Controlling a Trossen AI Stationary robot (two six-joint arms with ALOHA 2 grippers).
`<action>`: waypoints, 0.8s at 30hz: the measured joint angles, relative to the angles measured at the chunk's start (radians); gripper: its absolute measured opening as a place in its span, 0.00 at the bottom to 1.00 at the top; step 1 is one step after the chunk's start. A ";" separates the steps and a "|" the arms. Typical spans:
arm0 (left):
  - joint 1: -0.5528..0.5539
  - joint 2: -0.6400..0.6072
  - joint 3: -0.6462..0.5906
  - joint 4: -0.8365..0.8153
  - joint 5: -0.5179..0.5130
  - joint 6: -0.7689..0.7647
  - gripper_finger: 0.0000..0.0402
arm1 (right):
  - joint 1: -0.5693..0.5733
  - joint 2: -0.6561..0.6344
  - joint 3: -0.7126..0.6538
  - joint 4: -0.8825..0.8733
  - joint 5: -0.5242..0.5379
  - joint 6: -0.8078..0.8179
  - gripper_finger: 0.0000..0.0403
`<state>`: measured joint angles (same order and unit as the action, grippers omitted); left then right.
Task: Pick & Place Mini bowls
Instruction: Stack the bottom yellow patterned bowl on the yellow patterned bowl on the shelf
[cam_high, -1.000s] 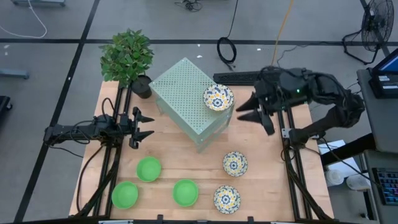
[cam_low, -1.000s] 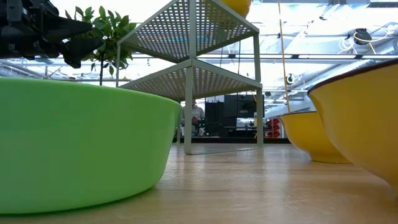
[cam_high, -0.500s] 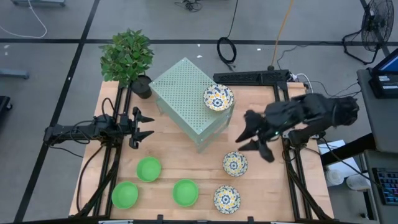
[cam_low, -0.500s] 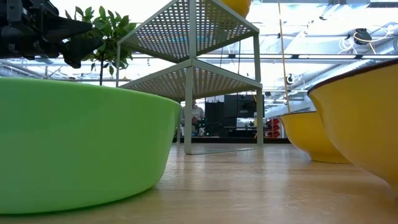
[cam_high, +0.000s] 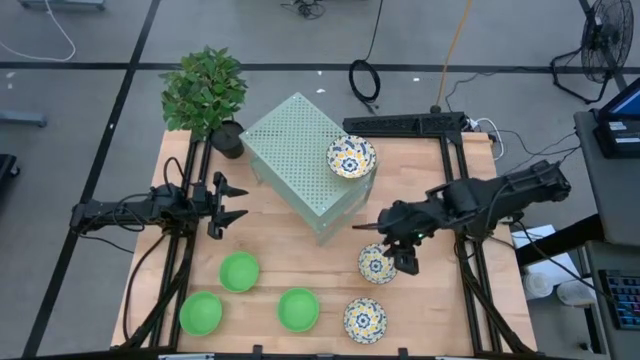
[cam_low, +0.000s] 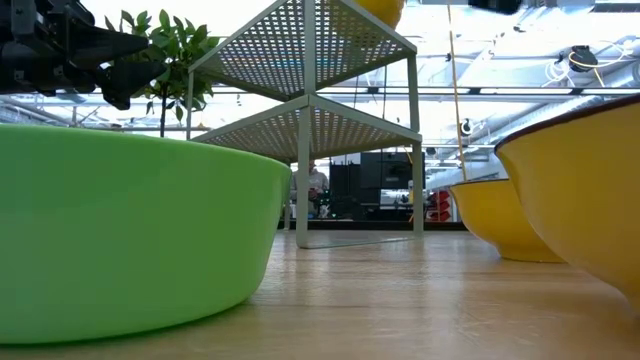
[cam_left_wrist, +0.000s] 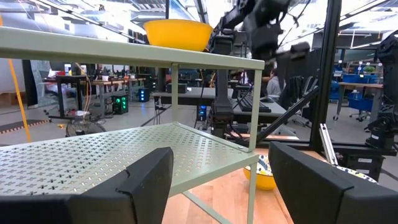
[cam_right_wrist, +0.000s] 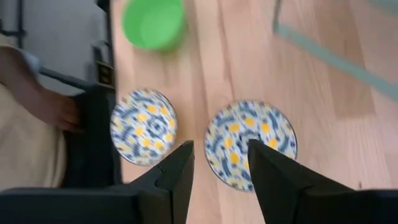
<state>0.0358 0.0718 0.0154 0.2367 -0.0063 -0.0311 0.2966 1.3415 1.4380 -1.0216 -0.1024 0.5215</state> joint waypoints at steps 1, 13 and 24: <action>0.000 0.000 0.000 0.000 0.000 0.000 0.67 | 0.000 0.000 -0.021 0.001 0.000 0.007 0.35; 0.000 0.000 0.000 0.000 0.000 0.000 0.67 | -0.003 0.000 -0.232 0.002 0.111 0.018 0.35; 0.000 0.000 0.000 0.000 0.000 0.000 0.67 | -0.003 0.000 -0.401 0.098 0.132 0.112 0.35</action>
<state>0.0360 0.0718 0.0154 0.2367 -0.0063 -0.0311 0.2935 1.3415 1.0370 -0.9237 0.0297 0.6338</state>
